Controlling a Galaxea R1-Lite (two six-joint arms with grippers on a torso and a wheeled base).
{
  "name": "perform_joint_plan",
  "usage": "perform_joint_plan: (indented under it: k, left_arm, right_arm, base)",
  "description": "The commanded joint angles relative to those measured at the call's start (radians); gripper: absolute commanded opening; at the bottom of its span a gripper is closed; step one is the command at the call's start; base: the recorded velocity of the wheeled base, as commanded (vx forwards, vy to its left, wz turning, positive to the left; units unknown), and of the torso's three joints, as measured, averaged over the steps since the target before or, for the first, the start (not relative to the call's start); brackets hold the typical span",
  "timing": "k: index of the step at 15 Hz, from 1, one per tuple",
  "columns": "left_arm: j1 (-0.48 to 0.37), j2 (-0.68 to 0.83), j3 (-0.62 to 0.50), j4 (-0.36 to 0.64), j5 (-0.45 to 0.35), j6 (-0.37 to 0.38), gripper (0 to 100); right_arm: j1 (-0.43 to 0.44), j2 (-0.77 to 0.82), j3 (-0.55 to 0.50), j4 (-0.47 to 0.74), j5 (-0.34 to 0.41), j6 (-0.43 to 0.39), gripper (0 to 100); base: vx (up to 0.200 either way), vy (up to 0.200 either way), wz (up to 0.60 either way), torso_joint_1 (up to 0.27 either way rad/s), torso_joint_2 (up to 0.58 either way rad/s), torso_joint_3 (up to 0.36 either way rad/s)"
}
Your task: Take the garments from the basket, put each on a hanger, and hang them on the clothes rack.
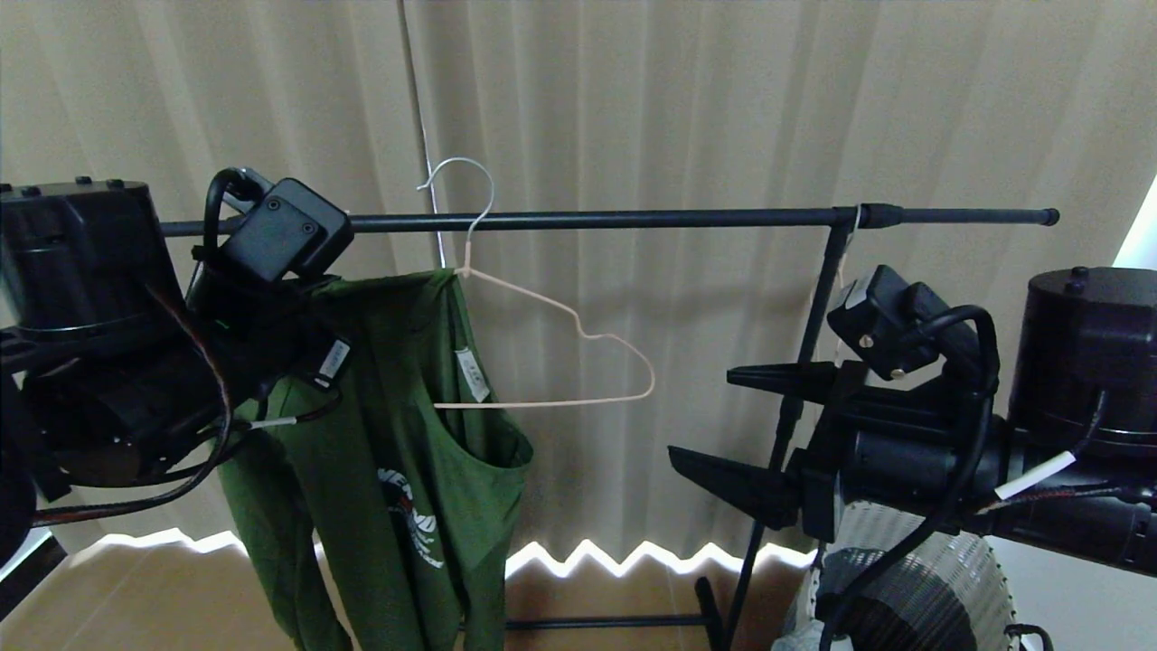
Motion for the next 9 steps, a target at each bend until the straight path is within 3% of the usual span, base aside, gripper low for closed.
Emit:
perform_joint_plan:
  k: [1, 6, 9]
  left_arm:
    - [-0.001, 0.014, -0.004, -0.002, 0.0, -0.041, 0]
    - [-0.075, 0.027, -0.05, -0.053, 0.019, -0.199, 0]
    - [-0.144, 0.029, -0.051, -0.149, 0.014, -0.205, 0]
  right_arm:
    - [0.021, -0.009, 0.01, 0.0, 0.001, 0.002, 100]
    - [0.079, 0.024, 0.038, -0.003, 0.002, 0.009, 100]
    - [0.082, 0.084, 0.035, -0.111, -0.013, 0.018, 100]
  base:
    - [0.0, 0.0, 0.0, 0.0, 0.0, 0.0]
    - [0.0, 0.0, 0.0, 0.0, 0.0, 0.0]
    - [0.0, 0.0, 0.0, 0.0, 0.0, 0.0]
